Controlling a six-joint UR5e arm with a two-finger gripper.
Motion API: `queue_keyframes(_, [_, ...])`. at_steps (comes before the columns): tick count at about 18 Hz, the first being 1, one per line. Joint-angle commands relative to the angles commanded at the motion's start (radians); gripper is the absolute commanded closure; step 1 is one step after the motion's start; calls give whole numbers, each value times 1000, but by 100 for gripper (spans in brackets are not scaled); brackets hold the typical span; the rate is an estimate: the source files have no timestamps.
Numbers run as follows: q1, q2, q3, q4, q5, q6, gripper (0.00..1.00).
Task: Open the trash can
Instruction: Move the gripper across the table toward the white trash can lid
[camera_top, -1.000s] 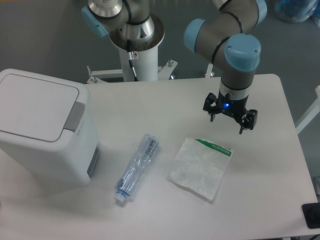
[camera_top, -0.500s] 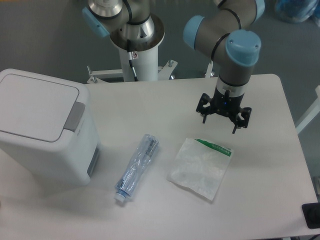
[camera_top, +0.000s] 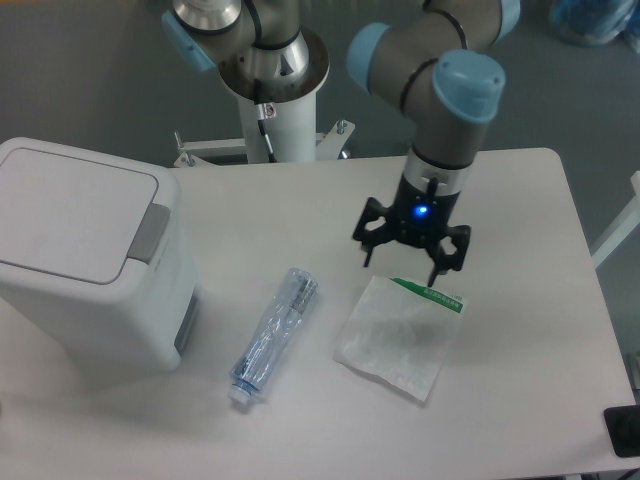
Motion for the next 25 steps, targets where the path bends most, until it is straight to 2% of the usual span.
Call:
queue_keyframes(3, [-68,2,93,-104,-20,-67,0])
queue_keyframes(6, [-86,-9,160,-144,-110,-143,0])
queue_keyframes(9, [-92,-2,146,-149,-130,-187,0])
queue_keyframes(14, [-144,3,146,-166,-141,-270,0])
queue_keyframes(22, [-146,14,143,-171,-198,-324,0])
queue_keyframes(25, [-164,37,140,-215,-206,-327,0])
